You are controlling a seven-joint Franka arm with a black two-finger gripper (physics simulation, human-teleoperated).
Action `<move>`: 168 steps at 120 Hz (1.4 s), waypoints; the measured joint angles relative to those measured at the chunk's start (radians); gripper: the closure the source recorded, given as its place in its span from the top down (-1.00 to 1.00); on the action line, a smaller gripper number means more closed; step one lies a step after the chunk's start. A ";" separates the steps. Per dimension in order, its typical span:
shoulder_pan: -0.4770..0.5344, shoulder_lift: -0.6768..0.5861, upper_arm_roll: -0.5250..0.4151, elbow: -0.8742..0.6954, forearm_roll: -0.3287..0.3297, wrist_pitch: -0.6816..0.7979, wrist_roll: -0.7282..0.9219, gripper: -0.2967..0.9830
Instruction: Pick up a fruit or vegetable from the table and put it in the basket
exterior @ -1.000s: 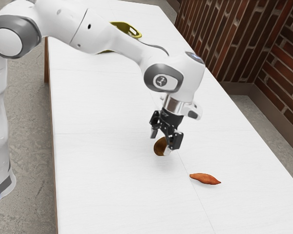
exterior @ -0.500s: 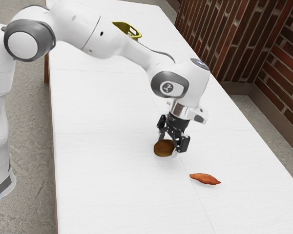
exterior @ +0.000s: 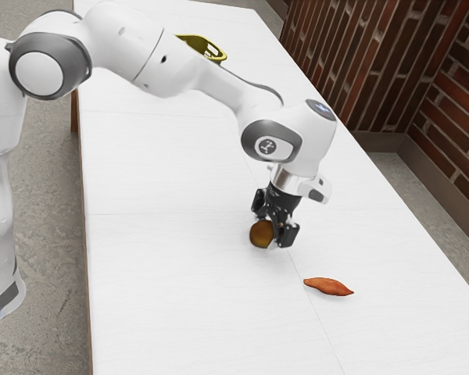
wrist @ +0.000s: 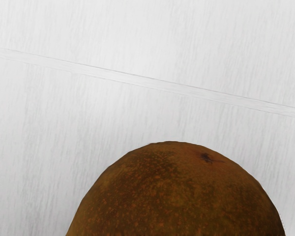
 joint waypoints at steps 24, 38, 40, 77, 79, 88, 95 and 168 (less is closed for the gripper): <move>0.000 -0.120 -0.024 0.076 0.054 -0.083 0.012 -0.17; -0.030 -0.190 0.026 0.082 0.059 -0.145 0.057 -0.18; -0.035 -0.199 0.036 0.082 0.060 -0.153 0.065 -0.18; 0.323 -0.296 0.182 0.082 0.066 -0.311 0.283 -0.21; 0.350 -0.297 0.183 0.082 0.067 -0.316 0.296 -0.21; 0.446 -0.294 0.169 0.093 0.073 -0.331 0.359 -0.22; 0.533 -0.284 0.132 0.110 0.076 -0.338 0.409 -0.22; 0.965 0.353 0.012 0.795 0.359 -0.147 0.847 -0.23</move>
